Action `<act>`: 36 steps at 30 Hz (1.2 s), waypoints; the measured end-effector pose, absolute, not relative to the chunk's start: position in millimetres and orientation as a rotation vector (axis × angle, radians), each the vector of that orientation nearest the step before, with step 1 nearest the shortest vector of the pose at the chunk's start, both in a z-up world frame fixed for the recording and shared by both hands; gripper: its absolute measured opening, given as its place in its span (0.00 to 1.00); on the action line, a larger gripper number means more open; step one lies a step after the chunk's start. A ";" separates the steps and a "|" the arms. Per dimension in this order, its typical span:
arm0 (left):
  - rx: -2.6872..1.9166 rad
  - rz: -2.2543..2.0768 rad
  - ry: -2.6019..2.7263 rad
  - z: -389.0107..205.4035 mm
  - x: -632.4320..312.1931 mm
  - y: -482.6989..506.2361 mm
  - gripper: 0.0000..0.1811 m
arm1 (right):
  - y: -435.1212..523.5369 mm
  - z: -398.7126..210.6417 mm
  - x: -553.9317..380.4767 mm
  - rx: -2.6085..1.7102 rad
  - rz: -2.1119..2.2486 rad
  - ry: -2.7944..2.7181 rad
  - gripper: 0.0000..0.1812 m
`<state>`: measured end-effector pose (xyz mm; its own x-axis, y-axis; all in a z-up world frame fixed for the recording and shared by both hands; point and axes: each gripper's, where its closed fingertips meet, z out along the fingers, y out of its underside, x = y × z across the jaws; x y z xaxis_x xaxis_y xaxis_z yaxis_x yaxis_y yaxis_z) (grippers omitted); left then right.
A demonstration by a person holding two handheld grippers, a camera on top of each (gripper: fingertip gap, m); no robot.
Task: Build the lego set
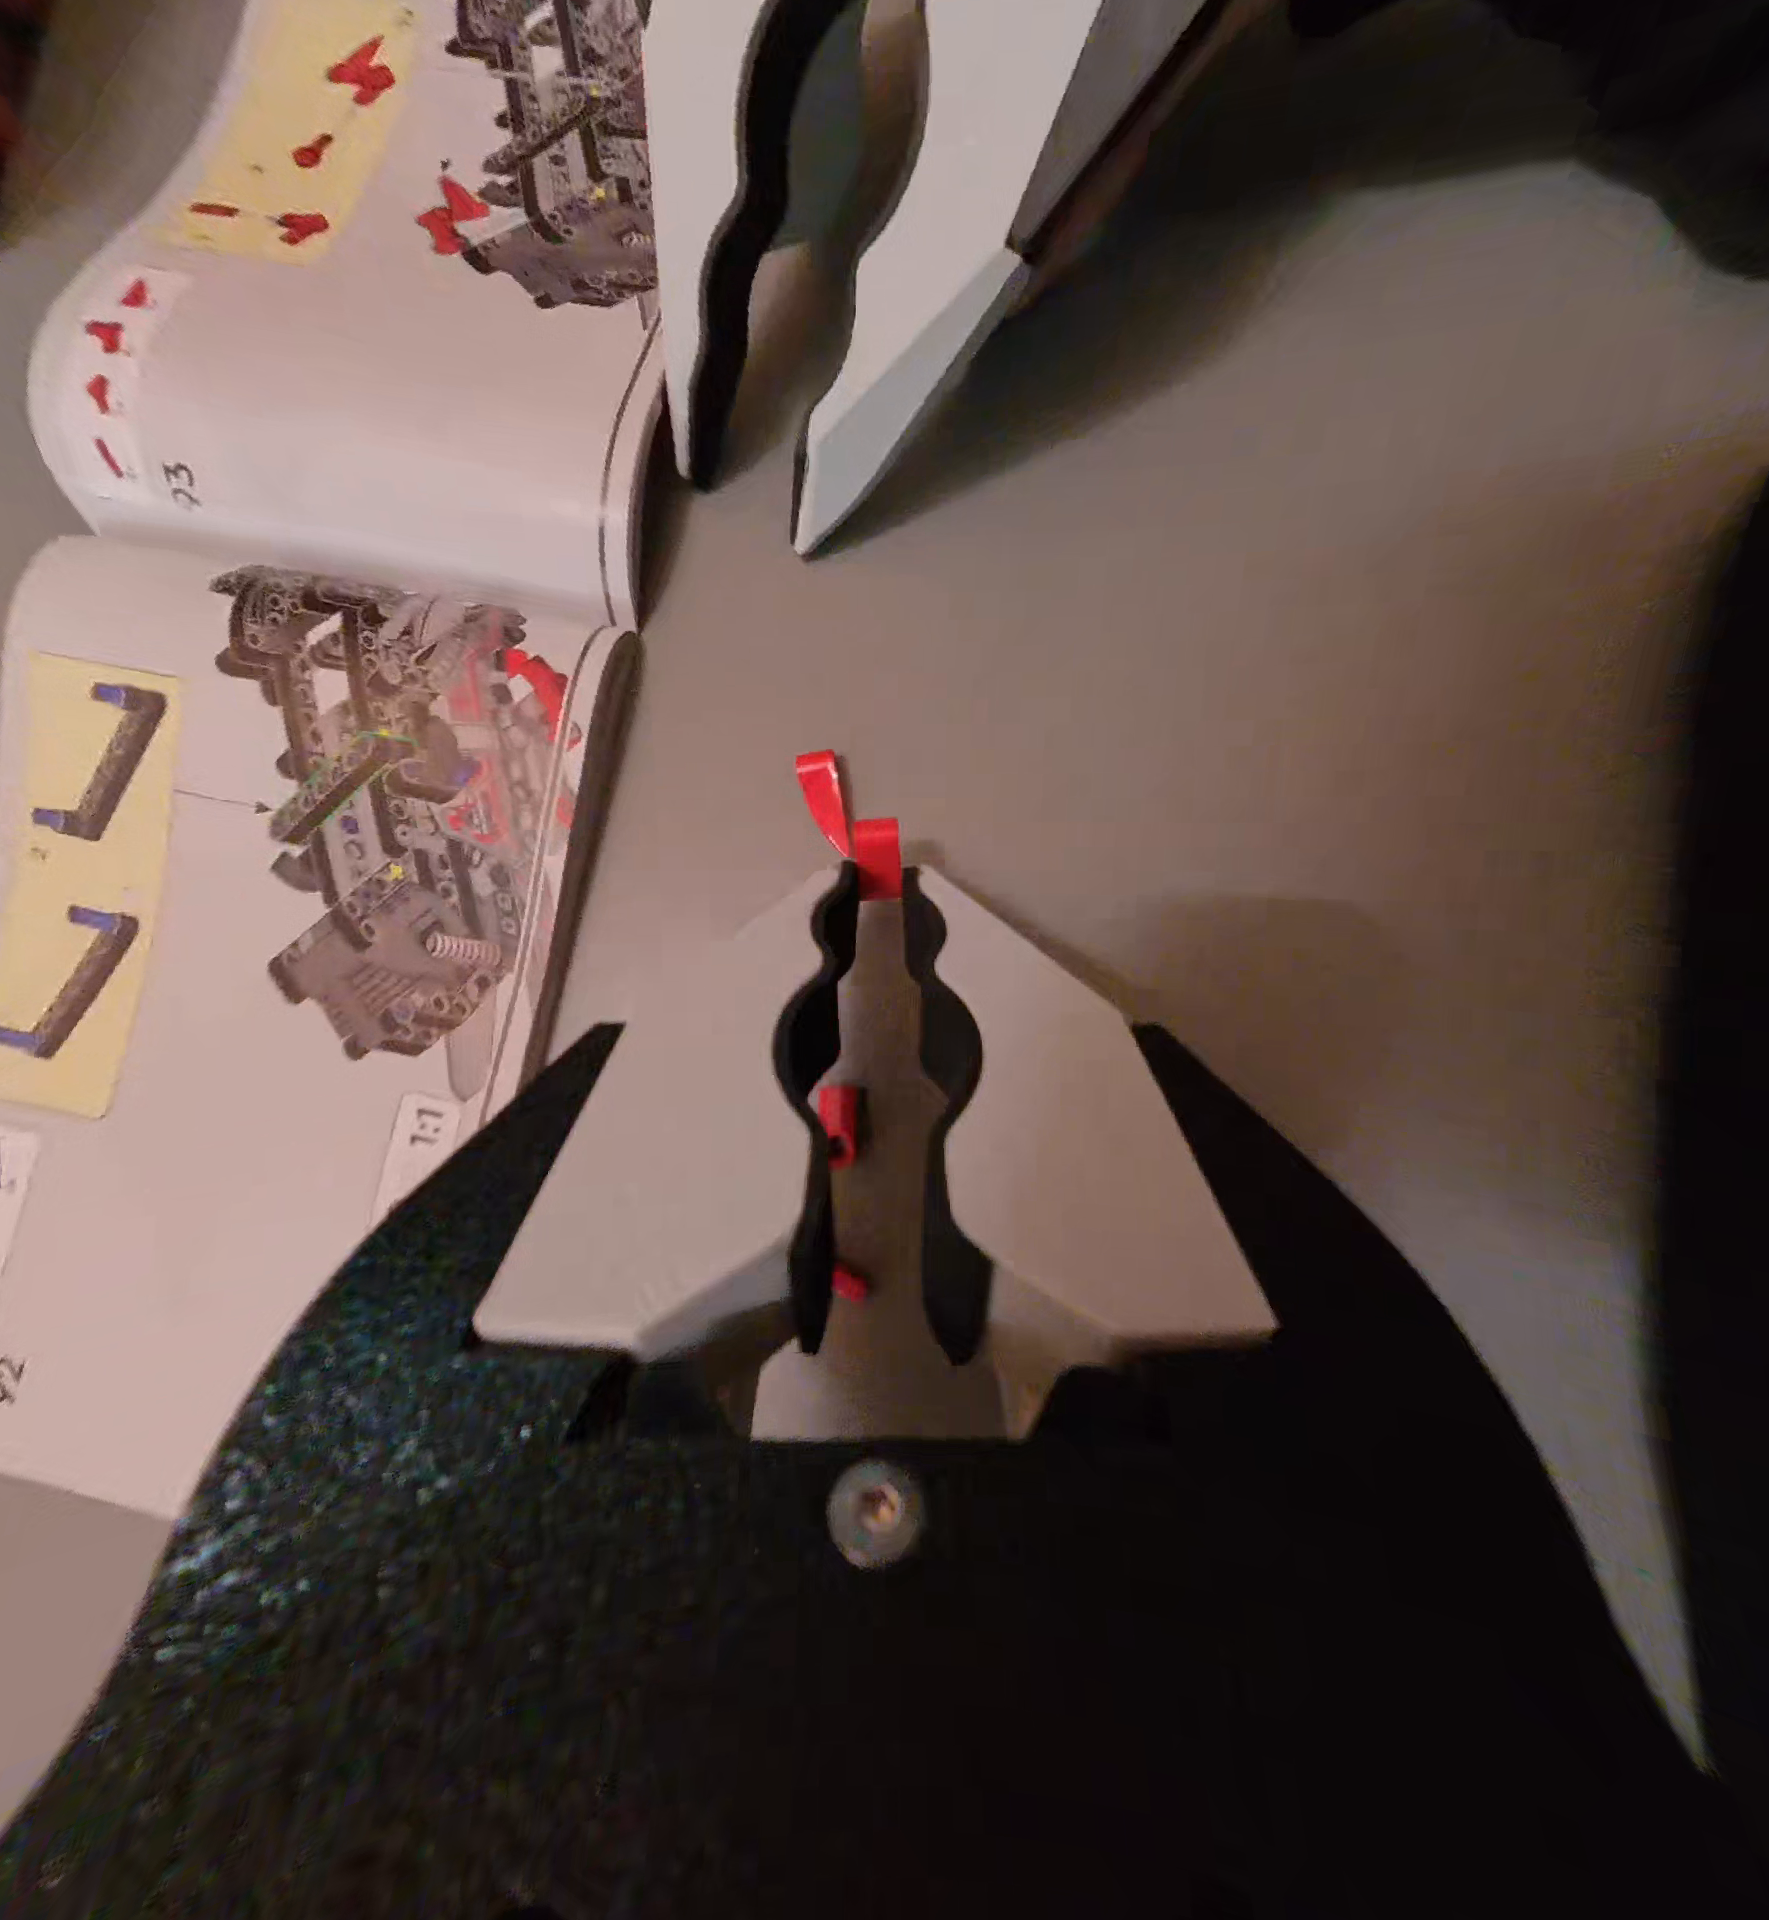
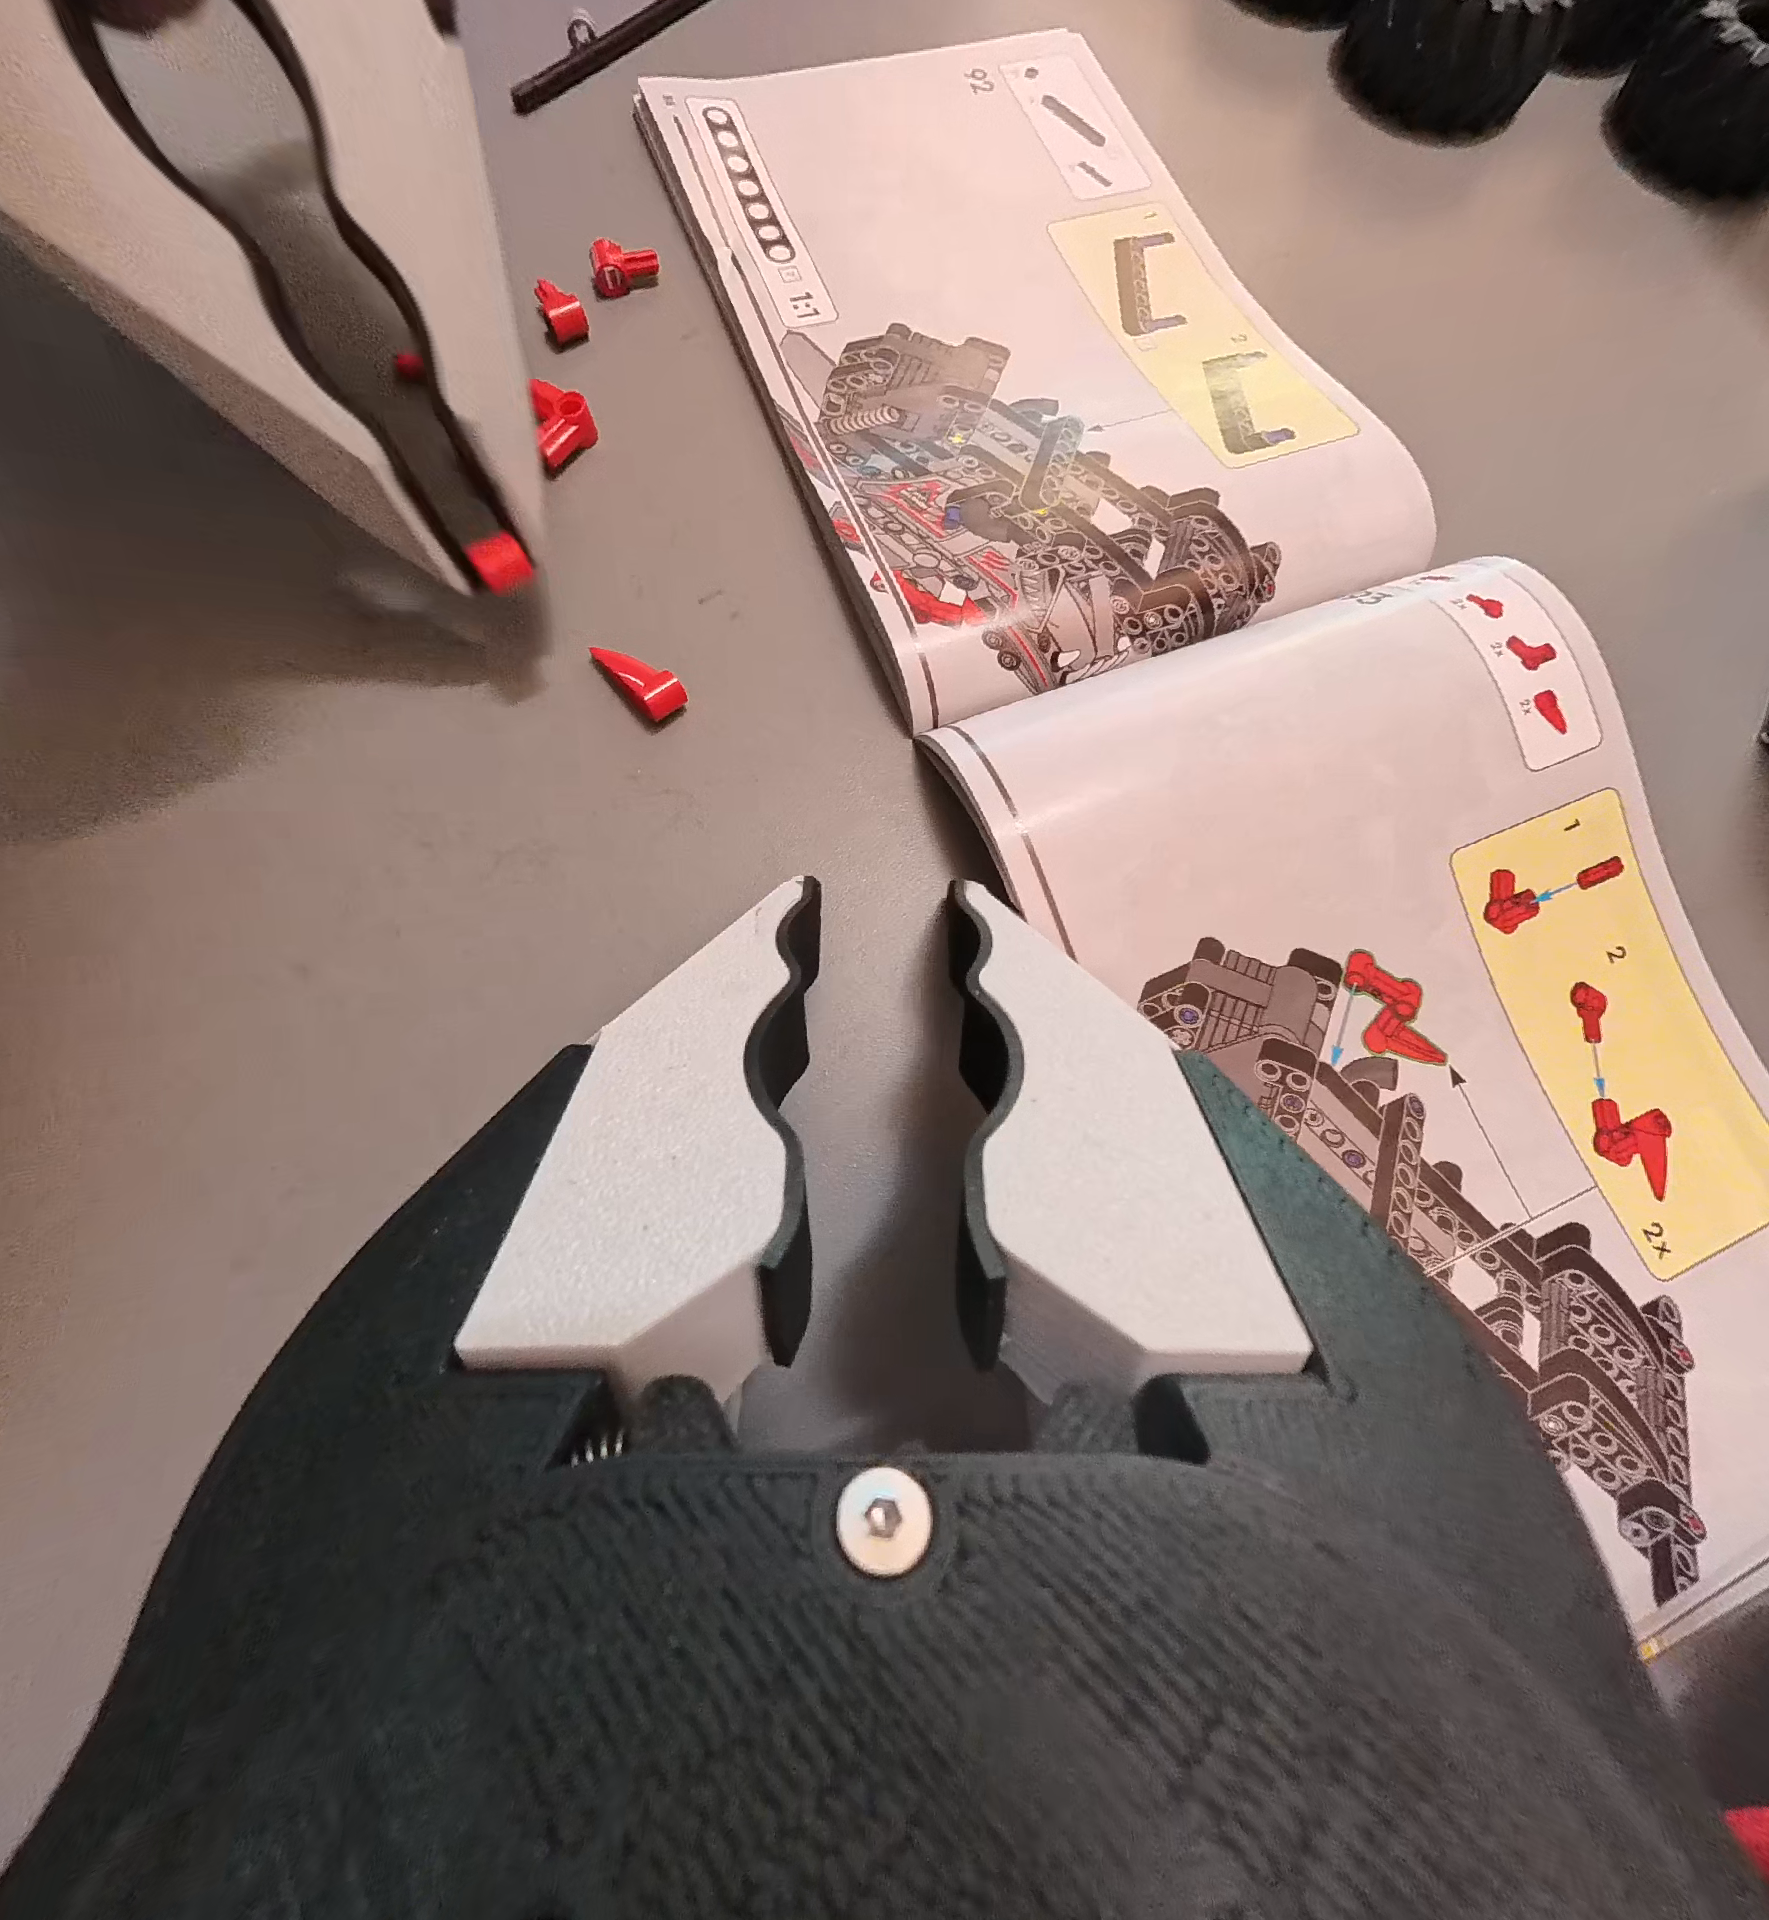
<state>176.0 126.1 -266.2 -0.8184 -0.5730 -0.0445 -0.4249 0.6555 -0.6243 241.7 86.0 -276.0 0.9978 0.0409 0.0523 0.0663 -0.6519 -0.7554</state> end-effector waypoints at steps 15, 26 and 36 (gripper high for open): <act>-1.030 -0.948 2.349 -211.7 186.7 185.7 0.08 | 86.1 -276.5 240.9 -2.285 0.003 -0.066 0.12; -1.517 -0.411 2.338 -200.7 83.1 459.4 0.05 | 86.2 -276.5 240.8 -2.285 0.010 -0.062 0.12; -1.409 -0.684 2.558 -247.9 90.1 429.3 0.06 | 86.1 -276.4 240.4 -2.285 0.000 -0.071 0.12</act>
